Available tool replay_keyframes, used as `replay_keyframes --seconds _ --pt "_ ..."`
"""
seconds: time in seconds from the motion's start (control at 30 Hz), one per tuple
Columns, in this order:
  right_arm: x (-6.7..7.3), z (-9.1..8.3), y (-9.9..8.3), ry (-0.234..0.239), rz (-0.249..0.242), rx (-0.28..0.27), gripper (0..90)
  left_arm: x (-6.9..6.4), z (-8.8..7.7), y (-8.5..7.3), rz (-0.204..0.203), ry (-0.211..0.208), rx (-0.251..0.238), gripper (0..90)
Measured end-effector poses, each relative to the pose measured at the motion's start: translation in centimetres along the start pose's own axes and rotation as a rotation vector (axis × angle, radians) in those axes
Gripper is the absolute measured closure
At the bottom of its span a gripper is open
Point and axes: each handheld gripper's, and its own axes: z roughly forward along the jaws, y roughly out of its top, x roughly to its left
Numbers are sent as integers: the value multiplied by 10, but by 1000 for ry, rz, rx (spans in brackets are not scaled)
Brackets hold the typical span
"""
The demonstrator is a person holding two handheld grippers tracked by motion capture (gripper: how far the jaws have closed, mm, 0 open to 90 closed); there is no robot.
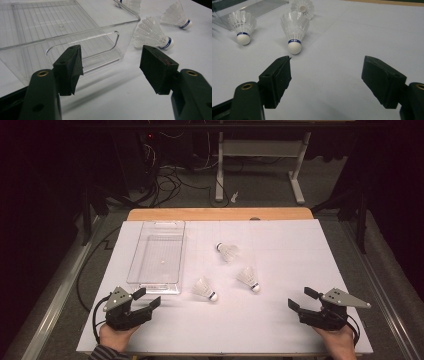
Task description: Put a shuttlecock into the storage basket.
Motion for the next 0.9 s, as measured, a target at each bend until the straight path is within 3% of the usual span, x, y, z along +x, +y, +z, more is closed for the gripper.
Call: replay_keyframes --seconds 0.9 --pt "-1 2 -1 7 3 28 234 -9 3 -1 36 -24 8 358"
